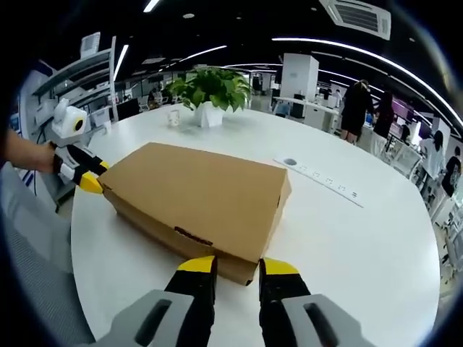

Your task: Operate the shoe box by opening the lid, removing the specified soft item, and placing it in the target area until the item is outside and the box remains undamaged.

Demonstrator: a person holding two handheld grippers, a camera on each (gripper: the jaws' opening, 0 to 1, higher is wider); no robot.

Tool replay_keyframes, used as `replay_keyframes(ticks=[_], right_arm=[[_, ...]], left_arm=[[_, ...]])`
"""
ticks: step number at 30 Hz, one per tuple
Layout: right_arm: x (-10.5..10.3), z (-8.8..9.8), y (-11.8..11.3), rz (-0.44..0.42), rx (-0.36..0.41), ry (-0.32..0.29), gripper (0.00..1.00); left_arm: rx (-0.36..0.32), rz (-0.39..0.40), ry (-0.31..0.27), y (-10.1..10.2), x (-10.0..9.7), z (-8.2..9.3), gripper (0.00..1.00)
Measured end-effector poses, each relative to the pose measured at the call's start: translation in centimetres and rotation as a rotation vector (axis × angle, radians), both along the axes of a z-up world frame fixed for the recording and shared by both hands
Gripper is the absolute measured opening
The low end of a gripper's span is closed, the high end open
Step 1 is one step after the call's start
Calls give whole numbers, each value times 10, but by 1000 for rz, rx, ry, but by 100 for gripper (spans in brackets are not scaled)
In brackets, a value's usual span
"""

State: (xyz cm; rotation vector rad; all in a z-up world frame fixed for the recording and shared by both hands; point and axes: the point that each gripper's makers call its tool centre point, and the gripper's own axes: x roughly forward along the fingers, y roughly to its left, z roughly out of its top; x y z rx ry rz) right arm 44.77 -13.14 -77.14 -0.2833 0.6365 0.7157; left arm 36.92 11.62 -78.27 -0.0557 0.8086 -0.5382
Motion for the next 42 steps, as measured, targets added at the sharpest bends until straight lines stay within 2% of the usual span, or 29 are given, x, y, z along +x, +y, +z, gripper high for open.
replay_keyframes(ticks=[9, 18, 24, 33, 42], right_arm=[[-9, 0, 9, 0, -2, -8, 19], [-12, 0, 13, -41, 22, -4, 21], [-18, 1, 20, -49, 33, 3, 25], [-24, 0, 26, -42, 33, 4, 21], [-32, 1, 36, -56, 56, 30, 20]], left_arm=[[8, -26, -10, 10, 1, 2, 35], [10, -54, -1, 12, -1, 4, 35], [8, -69, -1, 16, 0, 5, 35], [-1, -84, 7, 27, 3, 5, 34], [30, -116, 22, 38, 10, 4, 35]])
